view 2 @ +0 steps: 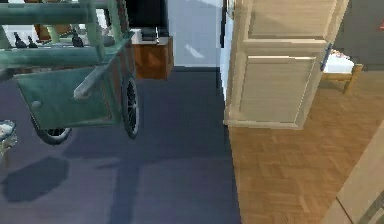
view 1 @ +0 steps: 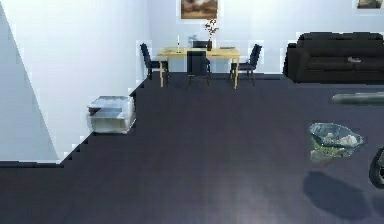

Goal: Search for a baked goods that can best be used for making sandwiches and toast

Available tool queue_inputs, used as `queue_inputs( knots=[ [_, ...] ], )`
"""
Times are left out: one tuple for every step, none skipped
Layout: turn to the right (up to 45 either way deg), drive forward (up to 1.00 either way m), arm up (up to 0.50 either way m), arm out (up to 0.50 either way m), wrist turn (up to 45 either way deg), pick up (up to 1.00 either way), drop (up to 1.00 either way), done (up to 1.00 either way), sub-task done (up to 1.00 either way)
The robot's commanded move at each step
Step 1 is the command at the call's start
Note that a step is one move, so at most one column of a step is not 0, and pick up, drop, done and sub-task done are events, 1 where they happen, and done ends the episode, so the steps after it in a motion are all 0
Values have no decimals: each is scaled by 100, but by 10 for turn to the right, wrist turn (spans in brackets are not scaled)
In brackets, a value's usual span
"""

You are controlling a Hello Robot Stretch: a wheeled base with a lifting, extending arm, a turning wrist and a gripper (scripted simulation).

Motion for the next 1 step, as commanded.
queue_inputs(
  knots=[
    [0, 30, 0, 0, 0, 0, 0, 0, 0]
  ],
)
